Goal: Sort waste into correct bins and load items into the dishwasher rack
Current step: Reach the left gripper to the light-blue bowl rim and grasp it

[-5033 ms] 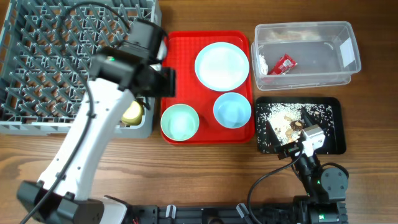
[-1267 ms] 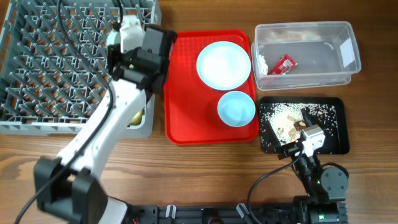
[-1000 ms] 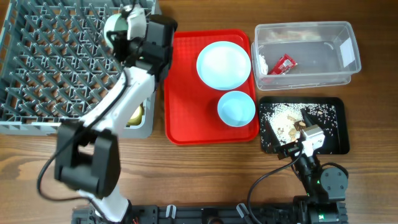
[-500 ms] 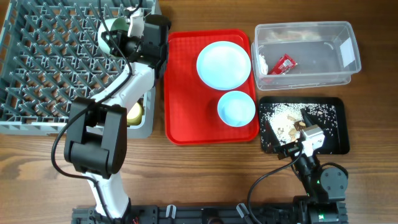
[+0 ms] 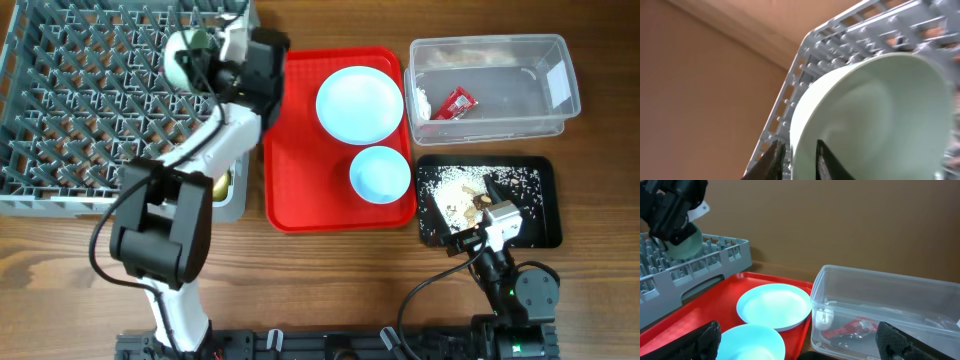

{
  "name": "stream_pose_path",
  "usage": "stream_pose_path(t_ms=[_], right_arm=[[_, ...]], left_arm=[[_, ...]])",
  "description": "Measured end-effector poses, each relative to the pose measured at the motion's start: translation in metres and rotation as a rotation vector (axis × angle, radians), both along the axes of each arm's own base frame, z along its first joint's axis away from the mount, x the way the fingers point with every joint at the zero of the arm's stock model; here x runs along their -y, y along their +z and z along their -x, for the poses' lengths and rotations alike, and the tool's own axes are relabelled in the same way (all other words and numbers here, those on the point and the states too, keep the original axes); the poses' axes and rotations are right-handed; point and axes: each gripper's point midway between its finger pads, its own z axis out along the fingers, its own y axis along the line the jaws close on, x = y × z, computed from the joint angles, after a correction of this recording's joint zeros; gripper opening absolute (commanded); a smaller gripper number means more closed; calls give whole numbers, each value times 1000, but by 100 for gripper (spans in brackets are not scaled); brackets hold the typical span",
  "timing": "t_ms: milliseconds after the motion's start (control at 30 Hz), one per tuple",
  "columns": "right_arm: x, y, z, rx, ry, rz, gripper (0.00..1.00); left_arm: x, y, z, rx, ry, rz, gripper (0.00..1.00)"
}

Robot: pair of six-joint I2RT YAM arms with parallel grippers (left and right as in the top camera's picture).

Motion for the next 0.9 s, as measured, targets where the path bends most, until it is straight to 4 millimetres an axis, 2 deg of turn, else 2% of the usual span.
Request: stream_pose_path(t_ms=[67, 167, 233, 300, 400, 500, 667, 800, 900], right_arm=[[0, 0, 0, 0, 0, 0, 100], [0, 0, 0, 0, 0, 0, 100], [0, 0, 0, 0, 0, 0, 100], [0, 0, 0, 0, 0, 0, 100], [0, 0, 0, 0, 0, 0, 100], [0, 0, 0, 0, 0, 0, 100], [0, 0, 0, 0, 0, 0, 100], [0, 0, 0, 0, 0, 0, 100], [0, 0, 0, 0, 0, 0, 100]], left_arm=[[12, 0, 0, -1, -25, -1, 38], [26, 0, 1, -2, -53, -1, 41], [29, 1, 2, 1, -56, -4, 52], [30, 2, 3, 5, -51, -10, 71], [34, 9, 4, 45, -39, -10, 83], [45, 17, 6, 101, -40, -2, 87], [81, 41, 16, 172, -105, 30, 93], [104, 65, 29, 233, -163, 80, 93], [117, 71, 37, 221, -225, 121, 93]])
